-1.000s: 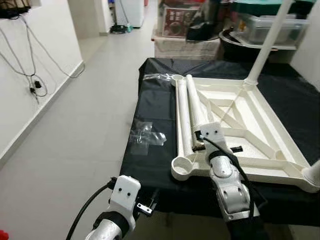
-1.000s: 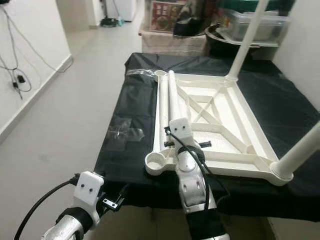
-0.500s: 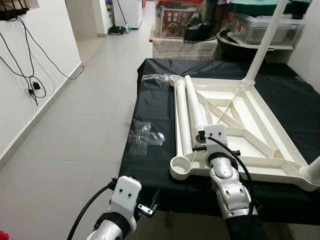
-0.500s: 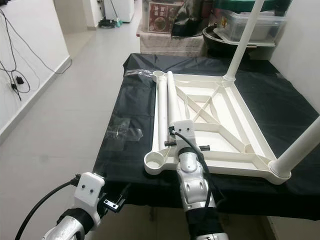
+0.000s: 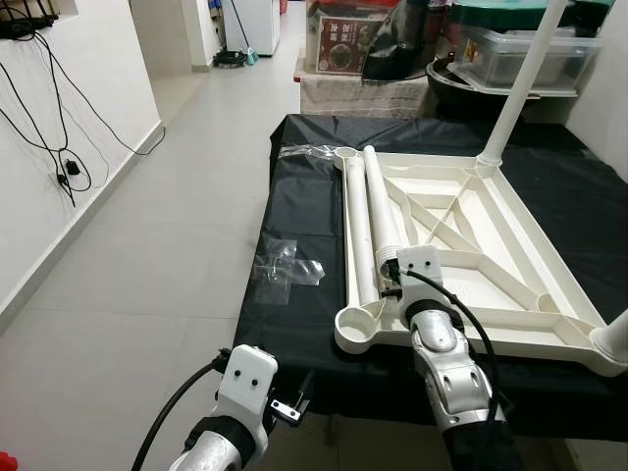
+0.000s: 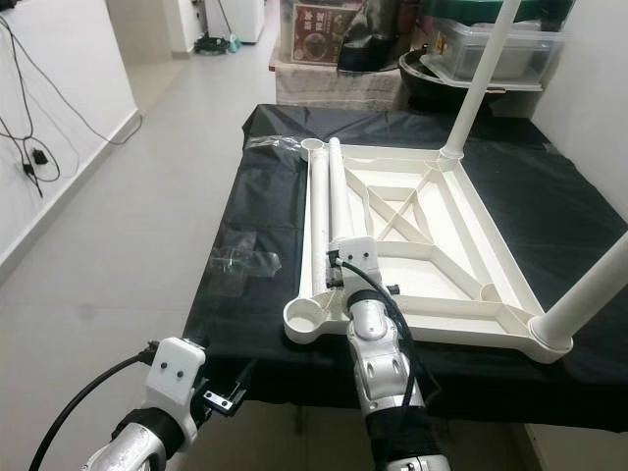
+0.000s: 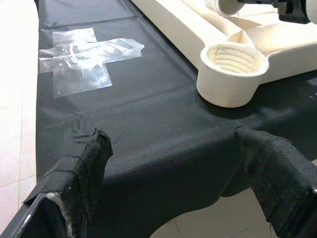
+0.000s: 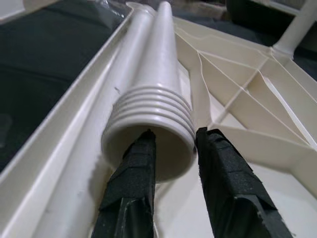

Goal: Building children table

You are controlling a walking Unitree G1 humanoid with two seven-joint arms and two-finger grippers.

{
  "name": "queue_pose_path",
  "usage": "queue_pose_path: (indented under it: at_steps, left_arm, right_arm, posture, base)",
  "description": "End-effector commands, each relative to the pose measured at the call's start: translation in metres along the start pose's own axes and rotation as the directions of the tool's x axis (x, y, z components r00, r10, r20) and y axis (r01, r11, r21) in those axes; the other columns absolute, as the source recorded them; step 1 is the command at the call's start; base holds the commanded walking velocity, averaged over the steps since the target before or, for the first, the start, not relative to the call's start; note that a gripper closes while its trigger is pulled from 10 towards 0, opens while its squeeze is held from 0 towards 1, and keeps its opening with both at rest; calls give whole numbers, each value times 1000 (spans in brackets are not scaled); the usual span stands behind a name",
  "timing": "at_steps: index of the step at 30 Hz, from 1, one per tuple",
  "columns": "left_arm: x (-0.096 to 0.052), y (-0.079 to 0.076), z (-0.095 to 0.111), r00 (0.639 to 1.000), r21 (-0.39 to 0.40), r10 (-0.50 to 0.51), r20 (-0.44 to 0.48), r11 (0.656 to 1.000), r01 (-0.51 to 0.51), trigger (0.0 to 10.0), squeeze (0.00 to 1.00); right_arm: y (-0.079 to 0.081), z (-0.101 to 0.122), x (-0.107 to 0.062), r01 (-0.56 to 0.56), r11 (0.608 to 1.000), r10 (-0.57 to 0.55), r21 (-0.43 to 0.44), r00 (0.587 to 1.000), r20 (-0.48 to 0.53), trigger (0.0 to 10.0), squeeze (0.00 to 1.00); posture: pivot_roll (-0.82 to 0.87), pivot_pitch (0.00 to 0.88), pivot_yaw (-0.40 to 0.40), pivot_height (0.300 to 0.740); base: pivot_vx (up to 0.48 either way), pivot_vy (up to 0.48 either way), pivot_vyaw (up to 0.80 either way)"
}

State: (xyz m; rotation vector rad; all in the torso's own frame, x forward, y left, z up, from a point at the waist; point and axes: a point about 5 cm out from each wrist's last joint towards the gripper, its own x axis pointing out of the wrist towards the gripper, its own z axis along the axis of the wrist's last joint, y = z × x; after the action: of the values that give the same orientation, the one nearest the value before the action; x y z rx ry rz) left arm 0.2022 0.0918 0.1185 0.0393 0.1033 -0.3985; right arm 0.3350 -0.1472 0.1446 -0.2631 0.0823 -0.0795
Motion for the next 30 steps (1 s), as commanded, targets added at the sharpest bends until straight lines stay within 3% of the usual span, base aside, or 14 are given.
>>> queue_pose_path:
  at_steps: [1, 18, 19, 24, 25, 30]
  left_arm:
    - [-1, 0, -1, 1000, -11, -2, -9, 1000, 2, 10000, 0]
    - [-2, -2, 0, 1000, -15, -2, -7, 1000, 2, 10000, 0]
    - [-2, -2, 1, 1000, -16, -1, -7, 1000, 1, 10000, 0]
    - [-2, -2, 1, 1000, -16, -1, -6, 1000, 1, 10000, 0]
    - [-3, -2, 1, 1000, -16, -1, -6, 1000, 1, 10000, 0]
    - [-3, -2, 2, 1000, -18, -4, -5, 1000, 4, 10000, 0]
  right_arm:
    - [3, 1, 2, -16, 1000, 16, 9, 1000, 10, 10000, 0]
    - [12, 15, 18, -27, 1000, 26, 15, 999, 45, 10000, 0]
    - [14, 15, 19, -32, 999, 31, 16, 998, 46, 10000, 1000]
    - [15, 15, 19, -26, 1000, 26, 9, 998, 49, 10000, 1000]
    - [16, 15, 20, -26, 1000, 26, 6, 998, 51, 10000, 0]
    - [17, 18, 24, -14, 1000, 14, 2, 998, 57, 10000, 0]
  posture:
    - [47, 93, -59, 740]
    - [53, 104, -69, 740]
    - [53, 107, -71, 740]
    - [53, 108, -71, 740]
    - [51, 111, -70, 740]
    - [53, 114, -69, 740]
  base:
    - [0, 0, 0]
    - [0, 0, 0]
    - [0, 0, 0]
    - [0, 0, 0]
    - [0, 0, 0]
    - [0, 0, 0]
